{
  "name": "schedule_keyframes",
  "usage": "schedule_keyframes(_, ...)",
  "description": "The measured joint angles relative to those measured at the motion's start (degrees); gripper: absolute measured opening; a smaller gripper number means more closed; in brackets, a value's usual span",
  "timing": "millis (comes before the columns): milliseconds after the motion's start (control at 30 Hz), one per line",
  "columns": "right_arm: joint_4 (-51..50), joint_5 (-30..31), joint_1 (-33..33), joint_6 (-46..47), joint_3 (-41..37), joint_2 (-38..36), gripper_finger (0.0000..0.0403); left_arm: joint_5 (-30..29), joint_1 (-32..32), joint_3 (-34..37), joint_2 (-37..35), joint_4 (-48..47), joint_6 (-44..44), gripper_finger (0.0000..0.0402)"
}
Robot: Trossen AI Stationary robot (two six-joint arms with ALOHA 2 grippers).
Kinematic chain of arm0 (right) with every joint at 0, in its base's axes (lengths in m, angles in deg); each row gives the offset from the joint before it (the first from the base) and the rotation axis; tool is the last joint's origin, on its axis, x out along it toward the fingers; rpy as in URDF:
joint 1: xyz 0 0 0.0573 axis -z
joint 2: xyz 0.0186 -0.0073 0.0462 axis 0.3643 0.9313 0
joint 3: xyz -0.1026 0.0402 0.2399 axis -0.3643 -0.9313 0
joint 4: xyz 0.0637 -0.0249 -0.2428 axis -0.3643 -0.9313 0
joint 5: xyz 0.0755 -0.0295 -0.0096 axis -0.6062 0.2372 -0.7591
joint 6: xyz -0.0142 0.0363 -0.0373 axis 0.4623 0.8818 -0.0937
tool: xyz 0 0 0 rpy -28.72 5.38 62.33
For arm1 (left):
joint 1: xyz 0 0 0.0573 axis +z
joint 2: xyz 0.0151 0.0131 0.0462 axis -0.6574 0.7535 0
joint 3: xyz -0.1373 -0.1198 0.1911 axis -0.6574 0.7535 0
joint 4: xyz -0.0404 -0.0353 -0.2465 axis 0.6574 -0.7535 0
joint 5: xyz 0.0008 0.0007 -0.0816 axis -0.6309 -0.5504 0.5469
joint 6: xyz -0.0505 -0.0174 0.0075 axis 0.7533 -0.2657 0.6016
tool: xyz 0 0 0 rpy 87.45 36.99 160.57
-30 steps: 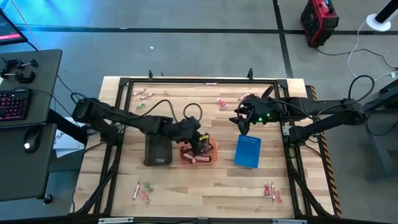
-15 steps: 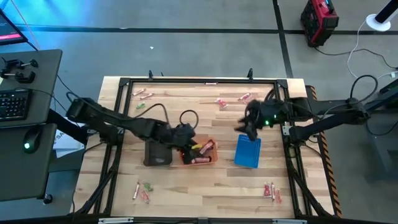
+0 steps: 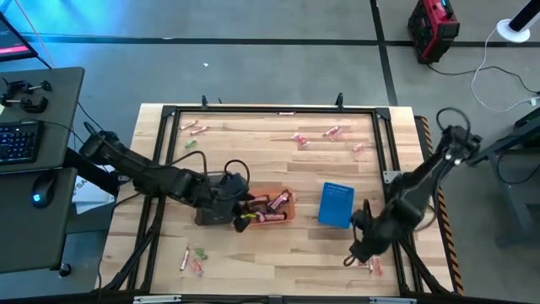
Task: Sort candy by brand, put in halloween buckets
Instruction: Put the white candy stick into the blue bin
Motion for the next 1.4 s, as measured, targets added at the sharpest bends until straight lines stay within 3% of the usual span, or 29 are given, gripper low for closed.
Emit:
schedule_keyframes(133,-0.9,-2.66,-2.54,7.77,-0.68,6.16,0.0238,-0.12,0.6,0.0,0.05,-0.01,0.18,0.02)
schedule_keyframes(367,-3.42,-9.96,-3.97,6.98,-0.73,14.53,0.0233,0.05,0.82,0.0,0.05,-0.01,0.21,0.02)
schedule_keyframes(567,-4.08,-10.66,-4.53,7.02,-0.91,18.12,0.0197,0.28,0.75,0.0,0.05,0.01,1.63,0.02)
schedule_keyframes(1133,14.44,-11.85,-4.49,11.35,-11.78,18.24,0.0172,1.04,0.75,0.02,0.05,0.75,3.15,0.02)
schedule_keyframes(1400,14.86,-13.3,-4.45,11.04,-13.58,18.26,0.0097,1.04,0.73,0.02,0.05,0.84,3.15,0.02)
